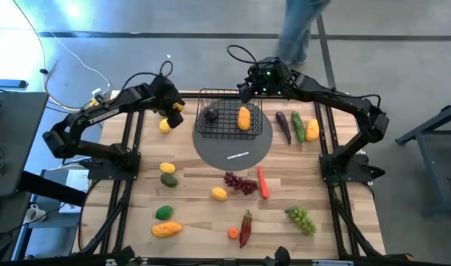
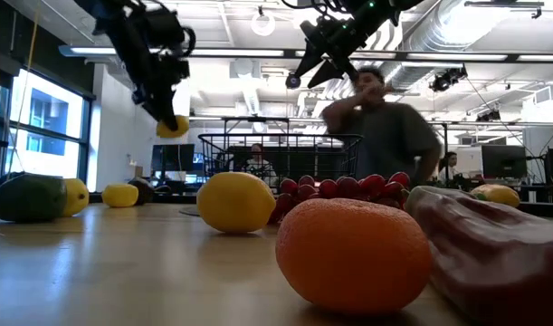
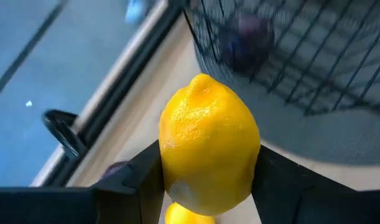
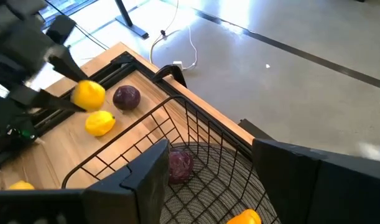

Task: Build produce basket
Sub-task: Put the top right yellow lemon into the black wire basket

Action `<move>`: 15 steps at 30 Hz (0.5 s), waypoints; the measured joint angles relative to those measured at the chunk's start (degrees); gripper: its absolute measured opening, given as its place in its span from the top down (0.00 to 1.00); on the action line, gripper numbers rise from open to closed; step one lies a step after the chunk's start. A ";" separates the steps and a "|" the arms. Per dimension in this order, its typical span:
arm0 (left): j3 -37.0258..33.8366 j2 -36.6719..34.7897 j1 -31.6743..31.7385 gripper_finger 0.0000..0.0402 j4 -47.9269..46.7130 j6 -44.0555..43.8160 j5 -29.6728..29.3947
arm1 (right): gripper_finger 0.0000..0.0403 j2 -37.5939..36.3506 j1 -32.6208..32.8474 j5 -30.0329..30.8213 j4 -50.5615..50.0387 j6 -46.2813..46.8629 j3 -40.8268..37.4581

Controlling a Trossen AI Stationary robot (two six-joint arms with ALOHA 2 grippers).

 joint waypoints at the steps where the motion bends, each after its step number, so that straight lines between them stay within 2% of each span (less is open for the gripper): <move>1: 0.65 -0.53 -0.23 0.55 0.17 -0.20 0.02 | 0.48 0.00 -0.01 0.00 0.05 0.00 0.00; 10: 6.74 -1.51 -3.82 0.55 2.60 -1.56 0.02 | 0.48 0.00 -0.01 0.02 0.12 0.00 0.00; 15: 7.79 -1.51 -6.27 0.55 6.73 -2.23 0.04 | 0.48 0.00 -0.01 2.95 0.14 0.07 0.00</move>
